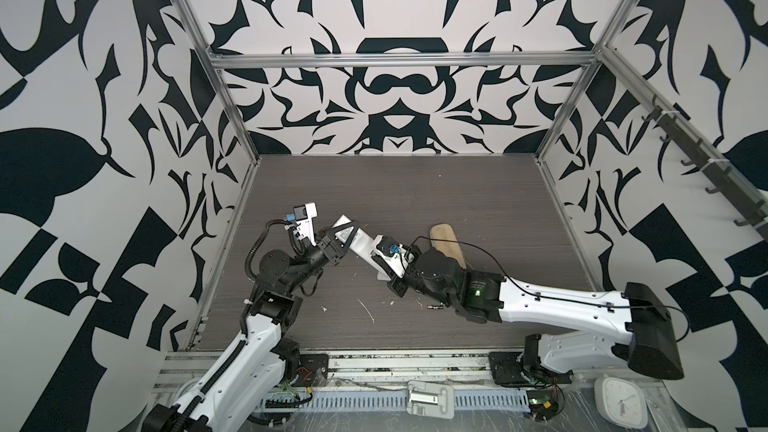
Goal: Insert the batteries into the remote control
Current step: 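Press the battery into the remote's compartment with the right gripper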
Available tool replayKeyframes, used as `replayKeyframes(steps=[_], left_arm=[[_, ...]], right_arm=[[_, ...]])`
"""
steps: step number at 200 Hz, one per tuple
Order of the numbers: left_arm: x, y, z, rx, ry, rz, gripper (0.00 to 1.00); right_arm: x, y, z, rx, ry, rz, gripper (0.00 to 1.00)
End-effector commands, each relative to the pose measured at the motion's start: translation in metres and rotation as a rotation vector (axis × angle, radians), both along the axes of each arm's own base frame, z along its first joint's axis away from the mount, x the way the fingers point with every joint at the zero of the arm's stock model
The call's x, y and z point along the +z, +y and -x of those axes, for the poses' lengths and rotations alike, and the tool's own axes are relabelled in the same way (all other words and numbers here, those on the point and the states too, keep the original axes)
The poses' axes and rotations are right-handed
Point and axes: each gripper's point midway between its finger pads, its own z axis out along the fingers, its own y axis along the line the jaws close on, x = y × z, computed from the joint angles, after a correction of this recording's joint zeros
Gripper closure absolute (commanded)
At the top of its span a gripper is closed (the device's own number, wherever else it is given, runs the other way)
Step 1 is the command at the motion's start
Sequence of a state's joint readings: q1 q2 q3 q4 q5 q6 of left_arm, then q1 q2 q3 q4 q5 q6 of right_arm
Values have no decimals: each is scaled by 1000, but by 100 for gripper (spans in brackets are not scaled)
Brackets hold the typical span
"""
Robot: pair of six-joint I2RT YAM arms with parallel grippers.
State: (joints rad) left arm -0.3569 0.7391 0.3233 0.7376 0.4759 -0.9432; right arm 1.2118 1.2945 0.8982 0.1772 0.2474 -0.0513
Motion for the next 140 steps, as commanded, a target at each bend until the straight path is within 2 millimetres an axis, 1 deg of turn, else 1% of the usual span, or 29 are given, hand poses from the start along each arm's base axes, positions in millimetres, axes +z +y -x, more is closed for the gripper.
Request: replayKeyframes(steps=[1,30,34,48,84,99,107,116,140], left_arm=[[28,3,9,-10,-93,51,100],[27,3,9,-12,-93,50,100],[27,3,9,-14,-93,50,100],[27,3,9,-14,-94,50,100],[25,3,9,-13,-98,43,100],[27,3,12,-18,-111,43,100],[31,2,14,-24,-124,46,100],[34,2,16,-34,-134,49,100],[40,0,22,-58,-159,40,100]], right_arm=[[5,4,8,41,20,-30,78],[6,4,9,41,24,-36,75],[6,6,14,71,34,-40,74],[7,6,16,83,38,-48,71],[14,6,19,96,42,-67,69],[22,4,22,105,48,-78,58],[26,0,22,98,48,-75,50],[29,-4,22,88,50,-65,44],[51,-25,27,71,51,-86,33]])
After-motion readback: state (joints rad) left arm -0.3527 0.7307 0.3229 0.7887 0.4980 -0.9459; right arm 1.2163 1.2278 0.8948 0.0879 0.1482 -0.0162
